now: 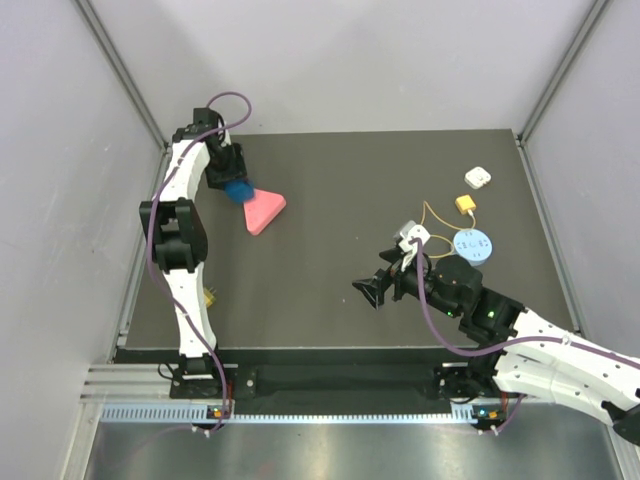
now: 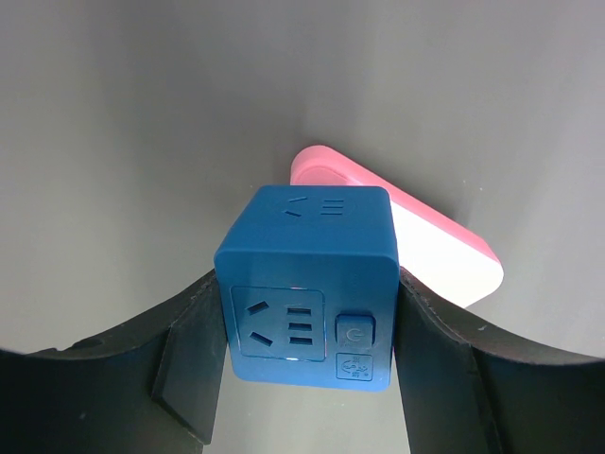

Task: Insert the plug

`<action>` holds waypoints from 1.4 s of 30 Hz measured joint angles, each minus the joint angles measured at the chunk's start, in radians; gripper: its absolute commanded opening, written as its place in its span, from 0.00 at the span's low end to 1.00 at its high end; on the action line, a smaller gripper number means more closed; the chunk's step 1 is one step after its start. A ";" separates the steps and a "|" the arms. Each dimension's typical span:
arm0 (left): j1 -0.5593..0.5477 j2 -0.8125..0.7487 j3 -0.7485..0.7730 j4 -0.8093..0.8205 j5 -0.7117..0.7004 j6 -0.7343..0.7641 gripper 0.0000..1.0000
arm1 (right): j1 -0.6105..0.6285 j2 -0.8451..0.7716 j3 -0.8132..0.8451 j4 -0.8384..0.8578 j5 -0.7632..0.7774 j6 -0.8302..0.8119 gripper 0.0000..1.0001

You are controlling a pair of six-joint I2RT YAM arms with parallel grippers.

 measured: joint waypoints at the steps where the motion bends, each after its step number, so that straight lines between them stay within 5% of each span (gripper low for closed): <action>1: 0.000 0.000 0.001 -0.002 0.001 0.000 0.00 | 0.000 0.000 0.000 0.000 0.000 0.000 1.00; 42: -0.011 0.050 0.087 -0.068 0.042 0.043 0.00 | 0.000 -0.004 -0.015 0.000 0.000 -0.016 1.00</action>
